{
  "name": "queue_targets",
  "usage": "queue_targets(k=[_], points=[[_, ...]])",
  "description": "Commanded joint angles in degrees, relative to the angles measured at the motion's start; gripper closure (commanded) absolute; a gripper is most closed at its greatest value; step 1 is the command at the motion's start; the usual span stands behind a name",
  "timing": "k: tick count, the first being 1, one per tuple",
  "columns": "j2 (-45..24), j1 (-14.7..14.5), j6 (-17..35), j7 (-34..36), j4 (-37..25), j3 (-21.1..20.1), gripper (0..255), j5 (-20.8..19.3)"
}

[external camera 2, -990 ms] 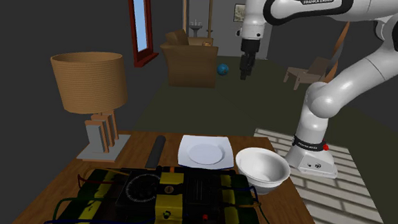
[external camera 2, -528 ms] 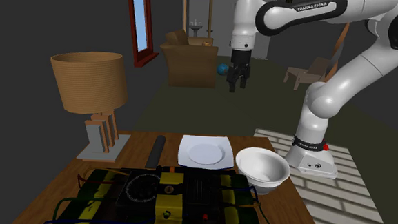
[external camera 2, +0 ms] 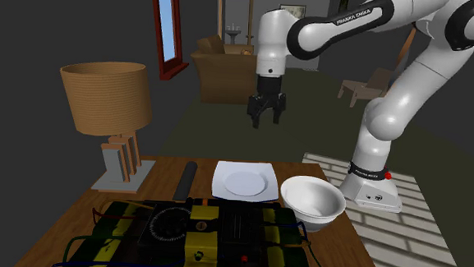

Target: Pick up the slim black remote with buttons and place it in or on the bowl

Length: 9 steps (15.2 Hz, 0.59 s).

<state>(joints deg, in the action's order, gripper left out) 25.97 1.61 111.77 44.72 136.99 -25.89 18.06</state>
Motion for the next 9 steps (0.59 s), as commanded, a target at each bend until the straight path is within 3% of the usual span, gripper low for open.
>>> queue_targets(k=[1, 5, 9], points=[[-4.52, 0.73, 2.57, 5.59, -2.32, -2.82, 0, 0.28], [-13.65, 2.17, 7.15, 16.37, -7.35, -7.49, 0, -1.36], [-23.95, 2.85, 11.15, 28.05, -13.51, -10.87, 0, -5.87]])
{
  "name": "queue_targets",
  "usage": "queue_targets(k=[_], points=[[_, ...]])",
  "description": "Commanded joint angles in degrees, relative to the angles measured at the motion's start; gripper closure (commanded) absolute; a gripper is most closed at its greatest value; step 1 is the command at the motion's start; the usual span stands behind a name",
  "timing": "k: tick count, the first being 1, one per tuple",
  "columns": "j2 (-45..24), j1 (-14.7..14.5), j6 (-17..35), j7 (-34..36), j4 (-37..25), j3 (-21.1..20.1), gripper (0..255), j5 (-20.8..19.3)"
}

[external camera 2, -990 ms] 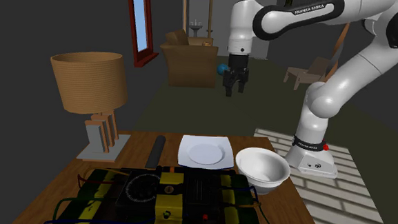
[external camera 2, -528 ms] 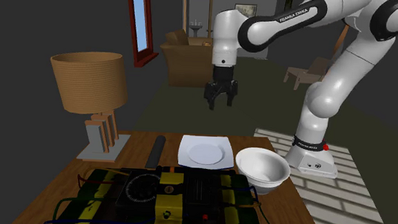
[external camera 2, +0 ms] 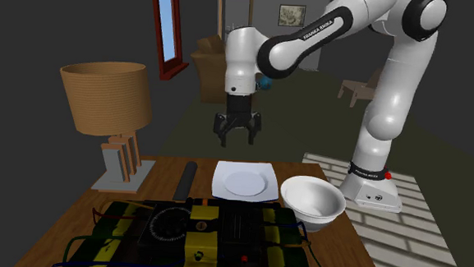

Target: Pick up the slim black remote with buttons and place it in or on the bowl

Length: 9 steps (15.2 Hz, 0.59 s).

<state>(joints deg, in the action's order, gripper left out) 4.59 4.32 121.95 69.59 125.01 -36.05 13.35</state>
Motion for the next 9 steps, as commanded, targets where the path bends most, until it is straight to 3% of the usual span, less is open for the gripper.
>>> queue_targets(k=[1, 5, 9], points=[[-5.27, -0.02, 1.80, 6.18, -3.25, -1.15, 0, -2.67], [-16.01, -2.29, 4.12, 17.76, -10.93, -0.98, 0, -9.06], [-25.98, -6.44, 4.87, 27.46, -19.92, 1.60, 0, -14.09]])
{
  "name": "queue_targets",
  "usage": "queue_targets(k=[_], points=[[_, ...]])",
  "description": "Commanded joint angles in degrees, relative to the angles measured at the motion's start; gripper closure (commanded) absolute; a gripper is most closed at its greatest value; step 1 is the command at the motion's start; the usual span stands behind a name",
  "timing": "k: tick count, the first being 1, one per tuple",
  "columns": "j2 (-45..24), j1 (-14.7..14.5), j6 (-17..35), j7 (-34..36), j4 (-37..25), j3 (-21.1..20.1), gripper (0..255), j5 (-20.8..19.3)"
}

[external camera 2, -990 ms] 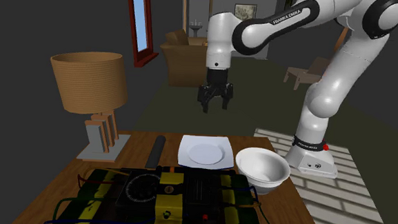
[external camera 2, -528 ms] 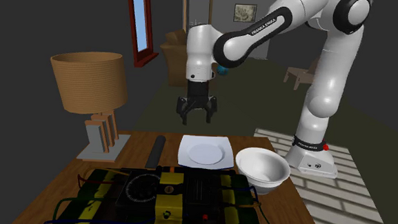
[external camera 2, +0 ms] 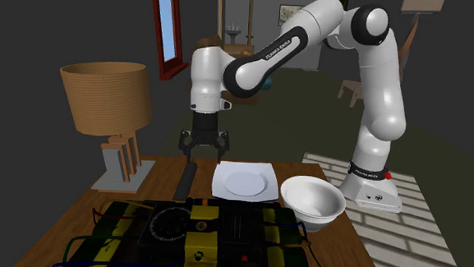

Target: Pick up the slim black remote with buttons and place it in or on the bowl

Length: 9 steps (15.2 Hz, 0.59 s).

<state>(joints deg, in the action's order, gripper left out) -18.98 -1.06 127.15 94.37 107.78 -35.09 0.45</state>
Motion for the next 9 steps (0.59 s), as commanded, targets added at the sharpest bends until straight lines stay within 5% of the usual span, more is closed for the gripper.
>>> queue_targets(k=[1, 4, 9], points=[[-4.77, -2.22, -0.34, 4.75, -5.15, 1.47, 0, -2.11], [-10.98, -5.22, -0.75, 9.73, -12.17, 3.73, 0, -4.01], [-13.17, -6.26, 2.04, 10.34, -11.50, 4.41, 0, -5.03]])
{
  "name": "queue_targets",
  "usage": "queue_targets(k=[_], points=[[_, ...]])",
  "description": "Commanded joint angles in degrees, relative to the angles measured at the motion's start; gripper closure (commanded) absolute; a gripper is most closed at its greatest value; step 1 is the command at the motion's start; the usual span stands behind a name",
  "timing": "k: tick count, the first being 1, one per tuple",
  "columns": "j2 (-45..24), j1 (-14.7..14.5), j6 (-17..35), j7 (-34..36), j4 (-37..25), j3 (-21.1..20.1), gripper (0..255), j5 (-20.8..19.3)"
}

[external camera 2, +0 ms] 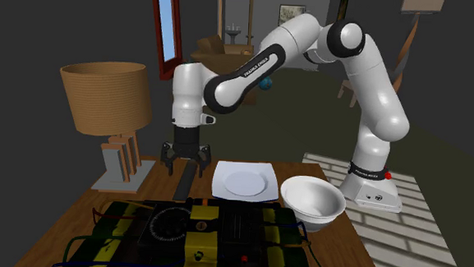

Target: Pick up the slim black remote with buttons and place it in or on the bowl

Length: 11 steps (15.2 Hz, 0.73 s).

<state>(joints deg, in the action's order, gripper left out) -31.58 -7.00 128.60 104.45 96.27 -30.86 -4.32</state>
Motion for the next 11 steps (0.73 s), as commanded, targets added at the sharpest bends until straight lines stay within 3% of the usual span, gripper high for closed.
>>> queue_targets(k=[1, 10, 11], points=[[-1.03, -0.53, 1.13, 0.38, 0.09, 0.32, 0, -0.48], [-1.76, -0.87, 1.97, 0.58, 0.22, 0.56, 0, -0.81], [-1.76, -0.87, 1.97, 0.58, 0.22, 0.56, 255, -0.81]])
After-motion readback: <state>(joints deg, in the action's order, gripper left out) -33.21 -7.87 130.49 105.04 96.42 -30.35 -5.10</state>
